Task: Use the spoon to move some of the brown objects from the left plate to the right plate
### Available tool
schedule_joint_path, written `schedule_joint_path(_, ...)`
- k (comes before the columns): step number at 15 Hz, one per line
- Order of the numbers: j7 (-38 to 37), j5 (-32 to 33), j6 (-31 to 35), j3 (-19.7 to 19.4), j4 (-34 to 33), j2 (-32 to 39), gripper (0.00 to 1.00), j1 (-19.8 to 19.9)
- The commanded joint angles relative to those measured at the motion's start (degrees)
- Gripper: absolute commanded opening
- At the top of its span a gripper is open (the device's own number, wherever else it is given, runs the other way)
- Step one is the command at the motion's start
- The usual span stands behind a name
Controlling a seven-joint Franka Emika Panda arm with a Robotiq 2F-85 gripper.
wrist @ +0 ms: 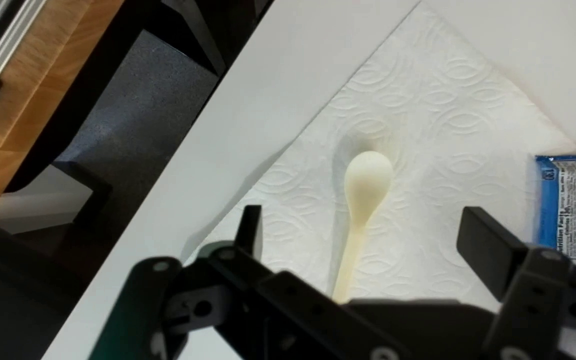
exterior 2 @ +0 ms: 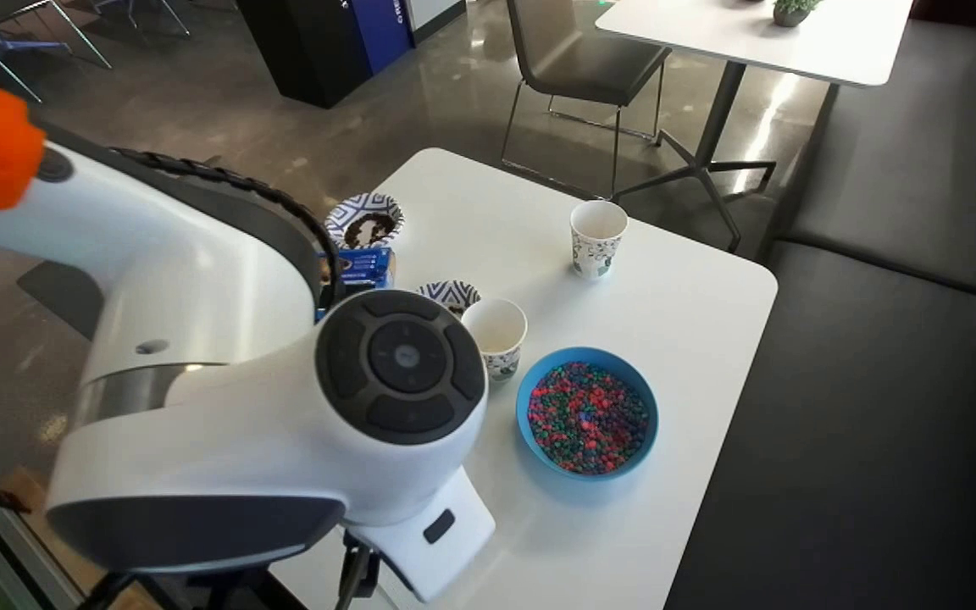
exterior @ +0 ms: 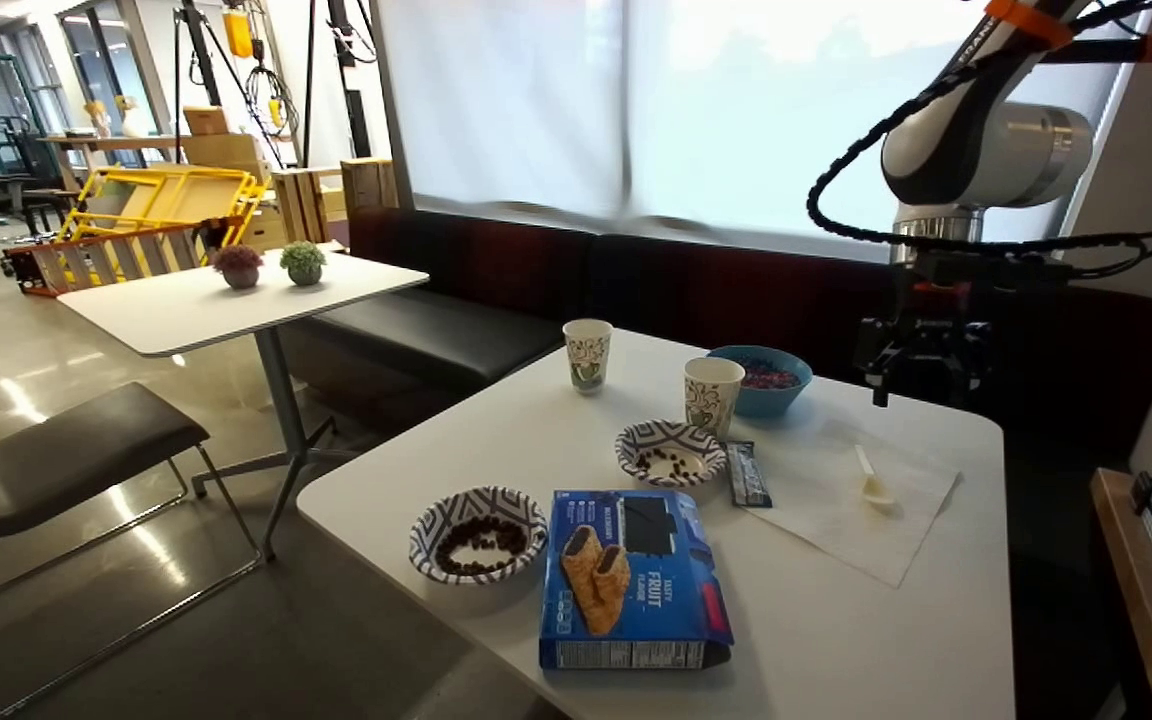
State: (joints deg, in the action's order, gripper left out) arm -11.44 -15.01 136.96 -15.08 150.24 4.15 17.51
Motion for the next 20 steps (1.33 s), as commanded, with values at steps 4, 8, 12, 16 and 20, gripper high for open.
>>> schedule_joint_path(4,5.54,-8.77,-1.09,0.76,-8.46,12.94,1.0,1.12)
schedule_joint_path(8,7.54,-13.03,-1.01,2.14,-12.61,18.9,0.87,2.56)
schedule_joint_path(12,6.66,-13.41,-1.42,3.02,-15.56,23.45,0.57,3.18)
schedule_joint_path(16,6.75,-13.33,-1.55,3.57,-17.36,25.97,0.36,3.97)
schedule_joint_path(20,6.68,-13.18,-1.96,3.87,-18.47,27.08,0.26,4.67)
